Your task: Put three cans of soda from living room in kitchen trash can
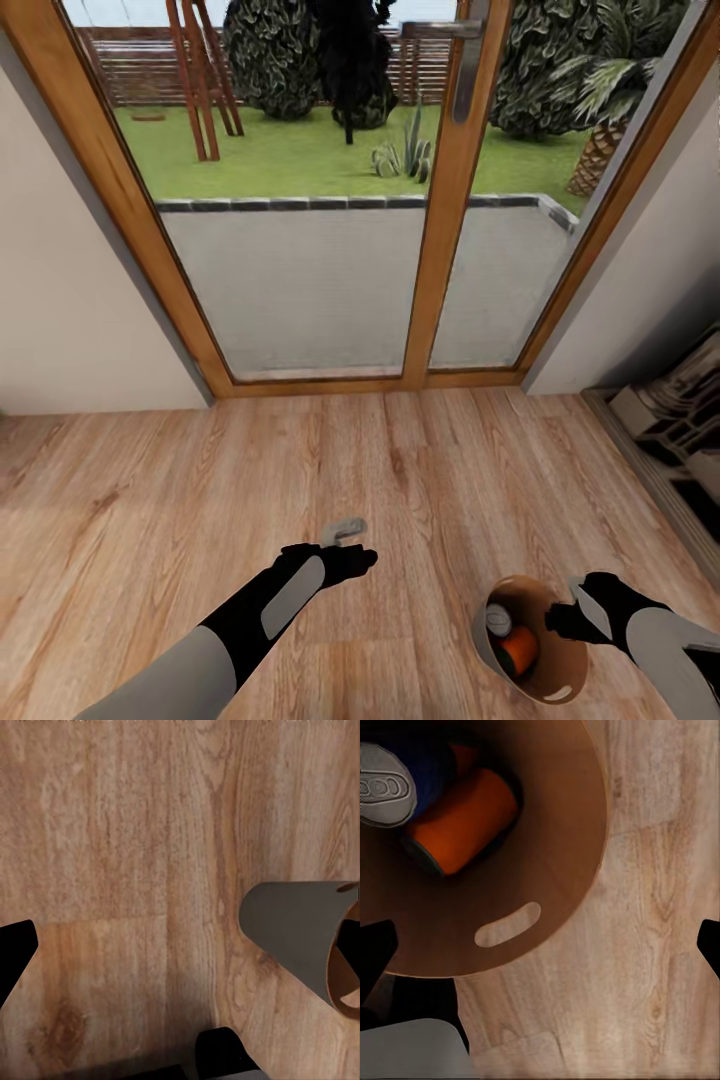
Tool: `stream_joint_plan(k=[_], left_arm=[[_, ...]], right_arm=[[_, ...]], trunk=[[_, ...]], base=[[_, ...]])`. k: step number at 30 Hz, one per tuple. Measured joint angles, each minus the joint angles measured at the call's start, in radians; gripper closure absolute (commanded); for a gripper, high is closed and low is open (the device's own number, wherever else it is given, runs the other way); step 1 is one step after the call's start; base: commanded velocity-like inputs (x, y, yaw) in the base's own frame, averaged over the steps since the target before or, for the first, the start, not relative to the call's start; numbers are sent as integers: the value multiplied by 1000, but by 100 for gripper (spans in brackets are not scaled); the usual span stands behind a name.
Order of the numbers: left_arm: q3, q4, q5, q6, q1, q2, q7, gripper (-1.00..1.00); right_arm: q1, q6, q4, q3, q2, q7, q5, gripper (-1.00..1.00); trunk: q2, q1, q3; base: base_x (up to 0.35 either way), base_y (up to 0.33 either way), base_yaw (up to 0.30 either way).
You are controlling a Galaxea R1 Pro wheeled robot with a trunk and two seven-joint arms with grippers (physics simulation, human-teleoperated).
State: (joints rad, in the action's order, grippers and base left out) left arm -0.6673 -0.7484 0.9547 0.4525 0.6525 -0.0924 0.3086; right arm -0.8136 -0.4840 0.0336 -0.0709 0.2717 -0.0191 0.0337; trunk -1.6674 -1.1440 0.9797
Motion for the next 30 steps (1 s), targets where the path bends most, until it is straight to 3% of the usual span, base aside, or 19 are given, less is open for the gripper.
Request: stream_joint_plan(k=[15,22,30], left_arm=[[-1,0,-4,1,0,-1,-2,-100],[-1,8,-4,0,1,0,-6,-100],[-1,24,-4,0,1,-1,-6,-100]], right_arm=[[45,1,-7,-5,0,2,-4,-100],[63,71,-9,-6,2,2,-3,-100],[88,97,-9,-6,2,2,-3,-100]], trunk=[[105,57,-47],[154,84,-69],[210,115,-94]], base=[[0,0,0],[0,0,0],[0,0,0]])
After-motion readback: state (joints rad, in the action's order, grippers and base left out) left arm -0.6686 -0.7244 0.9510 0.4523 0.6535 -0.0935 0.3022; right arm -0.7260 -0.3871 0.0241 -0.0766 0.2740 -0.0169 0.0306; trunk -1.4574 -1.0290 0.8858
